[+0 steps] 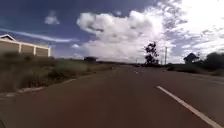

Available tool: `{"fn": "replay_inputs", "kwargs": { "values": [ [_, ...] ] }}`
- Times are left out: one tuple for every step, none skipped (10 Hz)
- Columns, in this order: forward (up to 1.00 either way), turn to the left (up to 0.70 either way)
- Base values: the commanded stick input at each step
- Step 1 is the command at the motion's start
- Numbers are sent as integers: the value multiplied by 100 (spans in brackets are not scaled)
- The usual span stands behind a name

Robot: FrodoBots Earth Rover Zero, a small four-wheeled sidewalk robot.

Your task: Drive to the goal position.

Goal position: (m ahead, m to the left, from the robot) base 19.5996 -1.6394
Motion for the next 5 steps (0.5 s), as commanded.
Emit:
{"fn": "replay_inputs", "kwargs": {
  "values": [
    [100,0],
    [100,0],
    [100,0],
    [100,0],
    [100,0]
  ]
}}
